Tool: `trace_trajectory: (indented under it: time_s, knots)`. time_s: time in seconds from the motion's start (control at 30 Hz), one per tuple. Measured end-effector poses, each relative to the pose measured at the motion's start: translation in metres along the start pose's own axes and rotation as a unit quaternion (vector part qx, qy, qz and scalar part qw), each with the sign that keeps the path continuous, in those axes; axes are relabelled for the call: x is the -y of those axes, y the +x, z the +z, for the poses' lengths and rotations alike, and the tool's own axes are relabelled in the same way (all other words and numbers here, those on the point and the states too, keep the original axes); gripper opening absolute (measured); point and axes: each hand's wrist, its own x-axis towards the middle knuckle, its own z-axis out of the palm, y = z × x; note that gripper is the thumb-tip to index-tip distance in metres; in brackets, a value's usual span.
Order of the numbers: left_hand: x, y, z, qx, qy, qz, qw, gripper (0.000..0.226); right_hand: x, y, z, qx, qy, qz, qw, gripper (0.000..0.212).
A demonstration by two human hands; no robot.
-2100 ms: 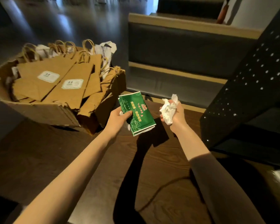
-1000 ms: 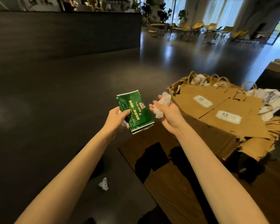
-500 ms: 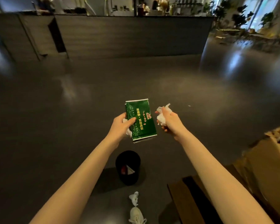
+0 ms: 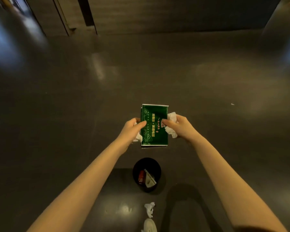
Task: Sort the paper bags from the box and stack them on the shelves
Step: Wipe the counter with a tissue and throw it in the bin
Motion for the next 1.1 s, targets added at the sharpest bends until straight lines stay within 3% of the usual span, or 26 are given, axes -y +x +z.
trace_trajectory:
  time_s: [0.17,0.37,0.5,0.67,0.9,1.0,1.1]
  knots:
    - [0.019,0.028,-0.005,-0.042,-0.023,-0.077,0.996,0.025,-0.015,0.025,0.005,-0.016,0.044,0.052,0.998,0.016]
    - [0.051,0.053,-0.003,-0.006,-0.032,-0.081,0.996,0.039,-0.051,0.03,0.007,-0.069,0.08,0.1,0.989,0.008]
    - [0.083,0.068,0.003,-0.027,-0.036,-0.105,0.993,0.047,-0.081,0.035,0.015,-0.106,0.105,0.143,0.979,0.005]
    - [0.132,0.084,0.017,-0.048,-0.047,-0.136,0.988,0.029,-0.138,0.049,0.028,-0.141,0.118,0.206,0.961,0.01]
    - [0.232,0.132,0.043,-0.122,-0.018,-0.205,0.971,0.014,-0.252,0.094,0.059,-0.135,0.088,0.357,0.92,0.004]
    - [0.28,0.16,0.055,-0.127,-0.01,-0.233,0.964,0.015,-0.313,0.12,0.077,-0.121,0.01,0.384,0.915,0.026]
    - [0.328,0.186,0.069,-0.143,-0.008,-0.264,0.954,0.013,-0.368,0.143,0.1,-0.094,-0.073,0.385,0.915,0.032]
